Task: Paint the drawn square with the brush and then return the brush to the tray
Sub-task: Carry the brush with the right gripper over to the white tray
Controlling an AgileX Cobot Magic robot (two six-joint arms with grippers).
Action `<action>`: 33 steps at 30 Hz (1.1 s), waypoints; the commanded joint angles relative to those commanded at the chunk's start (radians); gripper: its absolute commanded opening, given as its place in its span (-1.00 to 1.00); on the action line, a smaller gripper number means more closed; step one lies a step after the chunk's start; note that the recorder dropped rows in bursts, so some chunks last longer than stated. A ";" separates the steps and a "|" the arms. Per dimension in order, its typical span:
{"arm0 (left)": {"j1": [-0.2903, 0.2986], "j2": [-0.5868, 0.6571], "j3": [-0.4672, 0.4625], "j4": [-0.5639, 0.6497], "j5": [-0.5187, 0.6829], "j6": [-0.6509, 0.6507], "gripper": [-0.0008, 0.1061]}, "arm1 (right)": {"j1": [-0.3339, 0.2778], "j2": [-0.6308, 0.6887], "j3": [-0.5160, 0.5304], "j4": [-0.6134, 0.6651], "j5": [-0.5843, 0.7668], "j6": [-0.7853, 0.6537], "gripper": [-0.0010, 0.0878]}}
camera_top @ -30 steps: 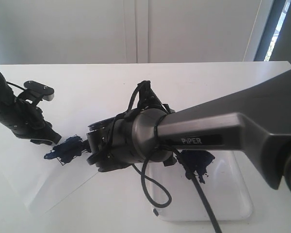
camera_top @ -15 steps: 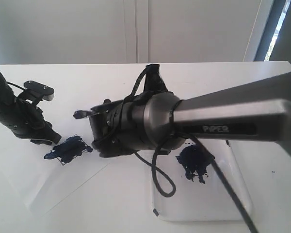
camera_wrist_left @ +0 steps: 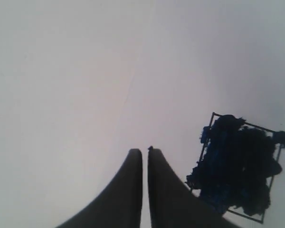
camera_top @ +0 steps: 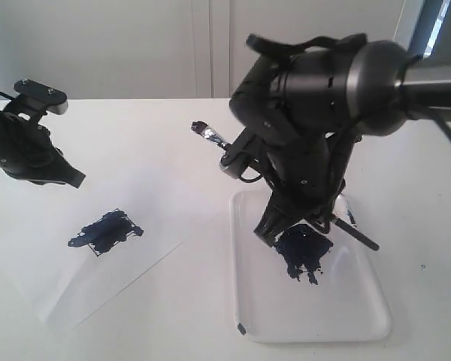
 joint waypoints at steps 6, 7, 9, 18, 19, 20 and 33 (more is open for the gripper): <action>0.000 -0.095 0.059 0.000 0.069 -0.029 -0.99 | -0.011 -0.107 0.136 0.074 0.000 -0.023 -0.98; 0.000 -0.112 0.080 0.000 0.069 -0.031 -0.99 | -0.011 -0.125 0.171 0.074 0.000 -0.023 -0.98; 0.000 -0.141 0.118 0.000 0.069 -0.040 -0.99 | -0.011 -0.160 0.237 0.074 -0.013 -0.021 -0.98; 0.000 -0.343 0.261 0.025 0.071 -0.082 -0.99 | -0.011 -0.288 0.463 0.144 -0.204 0.046 -0.98; 0.000 -0.368 0.274 0.032 0.064 -0.093 -0.99 | -0.011 -0.299 0.479 0.179 -0.231 0.046 -0.98; 0.000 -0.399 0.289 0.032 0.058 -0.112 -0.99 | -0.011 -0.307 0.491 0.210 -0.251 0.046 -0.98; 0.000 -0.744 0.447 0.032 0.114 -0.205 -0.99 | -0.011 -0.391 0.609 0.372 -0.396 0.040 -0.98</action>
